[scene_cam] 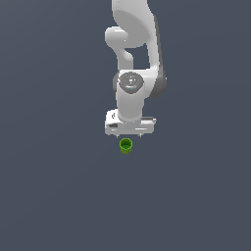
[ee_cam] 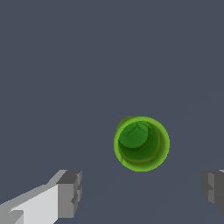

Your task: Pick up the object and move it to a goal position.

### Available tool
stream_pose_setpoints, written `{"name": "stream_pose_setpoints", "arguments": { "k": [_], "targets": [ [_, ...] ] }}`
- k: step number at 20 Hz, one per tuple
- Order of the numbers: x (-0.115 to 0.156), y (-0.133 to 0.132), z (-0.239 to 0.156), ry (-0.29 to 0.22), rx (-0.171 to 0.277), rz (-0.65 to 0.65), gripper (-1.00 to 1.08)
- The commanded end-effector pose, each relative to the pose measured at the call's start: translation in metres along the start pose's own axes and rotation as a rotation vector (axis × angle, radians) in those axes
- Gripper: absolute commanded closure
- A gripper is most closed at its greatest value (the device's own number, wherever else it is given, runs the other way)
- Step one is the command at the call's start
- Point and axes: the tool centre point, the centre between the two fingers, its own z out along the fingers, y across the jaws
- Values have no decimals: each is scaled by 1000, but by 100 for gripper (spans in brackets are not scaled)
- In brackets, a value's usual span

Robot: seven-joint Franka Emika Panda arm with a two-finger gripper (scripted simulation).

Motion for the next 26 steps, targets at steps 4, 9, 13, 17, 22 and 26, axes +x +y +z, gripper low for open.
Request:
{"name": "stream_pose_setpoints", "arguments": {
  "k": [4,9,13,17,22,26],
  "targets": [
    [0,-3,-1,-1,3,-7,-92],
    [0,-16,-6,-5,14,-38,-92],
    [0,-19,-6,-6,17,-46,-92],
    [0,-18,-6,-6,16,-46,-92],
    [1,-17,-4,-3,15,-75,-92],
    [2,-14,-1,2,12,-120,-92]
  ]
}}
